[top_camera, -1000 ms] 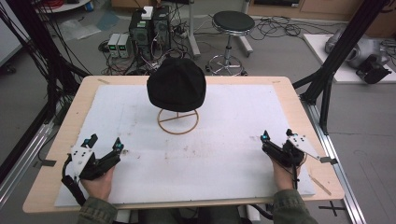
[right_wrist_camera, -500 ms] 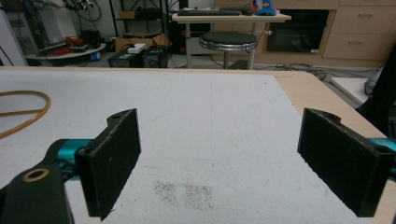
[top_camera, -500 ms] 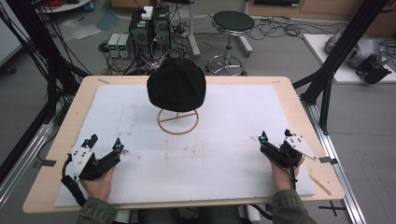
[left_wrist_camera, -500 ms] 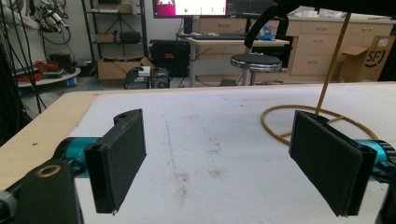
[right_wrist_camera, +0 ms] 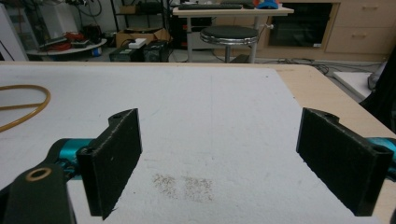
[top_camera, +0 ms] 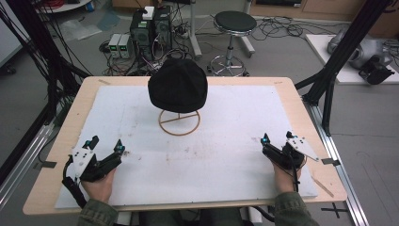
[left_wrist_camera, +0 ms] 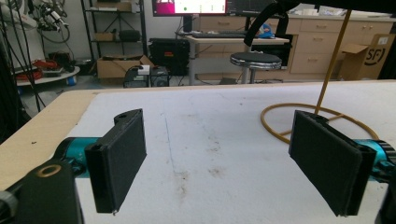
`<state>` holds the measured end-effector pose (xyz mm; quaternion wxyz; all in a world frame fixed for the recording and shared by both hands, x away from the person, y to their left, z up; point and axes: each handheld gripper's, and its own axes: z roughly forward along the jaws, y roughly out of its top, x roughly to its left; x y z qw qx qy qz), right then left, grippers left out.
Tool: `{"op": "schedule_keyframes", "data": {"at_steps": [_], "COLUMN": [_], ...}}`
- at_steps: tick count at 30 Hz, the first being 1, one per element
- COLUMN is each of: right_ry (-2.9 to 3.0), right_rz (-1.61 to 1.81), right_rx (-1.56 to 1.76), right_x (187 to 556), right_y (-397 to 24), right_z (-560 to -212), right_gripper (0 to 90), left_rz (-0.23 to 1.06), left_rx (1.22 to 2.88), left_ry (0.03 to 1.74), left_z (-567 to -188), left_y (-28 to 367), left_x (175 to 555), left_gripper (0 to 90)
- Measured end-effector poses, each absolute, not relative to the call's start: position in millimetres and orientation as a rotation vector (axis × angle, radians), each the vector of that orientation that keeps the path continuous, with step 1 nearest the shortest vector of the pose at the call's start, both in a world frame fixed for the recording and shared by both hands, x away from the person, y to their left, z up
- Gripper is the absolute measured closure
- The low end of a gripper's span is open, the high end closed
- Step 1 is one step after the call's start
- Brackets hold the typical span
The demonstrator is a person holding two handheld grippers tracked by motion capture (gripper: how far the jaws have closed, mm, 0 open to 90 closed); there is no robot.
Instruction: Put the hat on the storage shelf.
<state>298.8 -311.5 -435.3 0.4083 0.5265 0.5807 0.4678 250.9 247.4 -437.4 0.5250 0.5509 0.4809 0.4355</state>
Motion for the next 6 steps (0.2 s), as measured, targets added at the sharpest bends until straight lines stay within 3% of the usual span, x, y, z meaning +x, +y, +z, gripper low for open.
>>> {"op": "schedule_keyframes", "data": {"at_steps": [6], "right_ry": [1.486], "right_rz": [1.168], "right_rx": [1.322], "right_x": [299.8], "right_y": [-308.4], "right_z": [-437.2], "right_gripper": [14.6], "left_rz": [1.040], "left_rx": [1.319], "left_ry": [1.152], "left_z": [-437.7], "left_y": [248.3], "left_x": [250.3], "left_gripper": [19.1]}}
